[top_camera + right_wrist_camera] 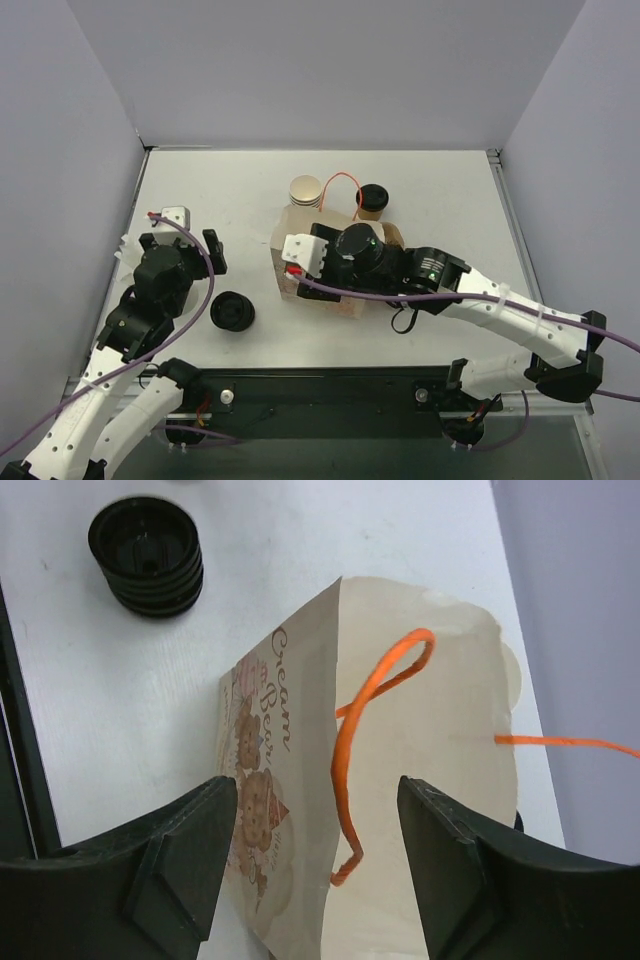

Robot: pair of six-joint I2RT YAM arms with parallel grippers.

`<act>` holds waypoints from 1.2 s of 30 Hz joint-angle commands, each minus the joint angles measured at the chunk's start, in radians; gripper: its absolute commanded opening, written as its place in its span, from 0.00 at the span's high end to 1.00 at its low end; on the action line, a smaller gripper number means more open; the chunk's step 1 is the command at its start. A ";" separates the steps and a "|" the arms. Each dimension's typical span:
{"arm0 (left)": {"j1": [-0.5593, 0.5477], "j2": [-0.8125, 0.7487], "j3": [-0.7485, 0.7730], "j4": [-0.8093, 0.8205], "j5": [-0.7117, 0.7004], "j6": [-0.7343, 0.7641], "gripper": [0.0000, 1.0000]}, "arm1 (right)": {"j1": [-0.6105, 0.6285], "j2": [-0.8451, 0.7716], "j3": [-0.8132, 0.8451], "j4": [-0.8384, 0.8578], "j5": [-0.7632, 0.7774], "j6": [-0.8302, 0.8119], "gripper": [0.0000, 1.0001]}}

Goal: Pack the takeout coffee

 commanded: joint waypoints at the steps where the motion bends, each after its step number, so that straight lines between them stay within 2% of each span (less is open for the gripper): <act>1: -0.001 0.029 0.031 0.043 0.098 0.009 0.03 | 0.006 -0.101 -0.057 0.133 0.077 0.186 0.34; 6: -0.001 0.066 0.146 0.049 0.262 0.029 0.03 | 0.002 -0.187 -0.086 0.162 0.181 0.379 0.37; 8: -0.001 0.109 0.196 0.043 0.301 0.044 0.03 | 0.004 -0.230 -0.103 0.162 0.256 0.502 0.37; 12: -0.001 0.206 0.330 0.035 0.390 0.051 0.03 | 0.004 -0.316 -0.159 0.158 0.327 0.630 0.39; 14: -0.001 0.263 0.356 0.043 0.465 0.048 0.09 | 0.004 -0.356 -0.192 0.145 0.378 0.660 0.40; 18: -0.002 0.347 0.390 0.050 0.555 0.029 0.18 | -0.001 -0.393 -0.199 0.043 0.687 0.777 0.38; 20: -0.004 0.379 0.385 0.061 0.611 0.028 0.22 | -0.034 -0.413 -0.201 -0.019 0.735 0.795 0.38; 21: -0.005 0.387 0.382 0.072 0.629 0.028 0.23 | -0.057 -0.416 -0.205 -0.032 0.737 0.799 0.38; 24: -0.013 0.411 0.371 0.089 0.658 0.028 0.26 | -0.226 -0.414 -0.212 -0.095 0.662 0.844 0.38; 26: -0.019 0.421 0.356 0.103 0.664 0.028 0.27 | -0.363 -0.408 -0.224 -0.109 0.558 0.857 0.38; 29: -0.025 0.442 0.347 0.107 0.672 0.035 0.28 | -0.508 -0.396 -0.250 -0.115 0.443 0.886 0.38; 32: -0.027 0.465 0.342 0.097 0.664 0.044 0.32 | -0.566 -0.378 -0.276 -0.115 0.386 0.906 0.39; 36: -0.034 0.485 0.327 0.101 0.651 0.066 0.42 | -0.577 -0.361 -0.294 -0.115 0.364 0.920 0.39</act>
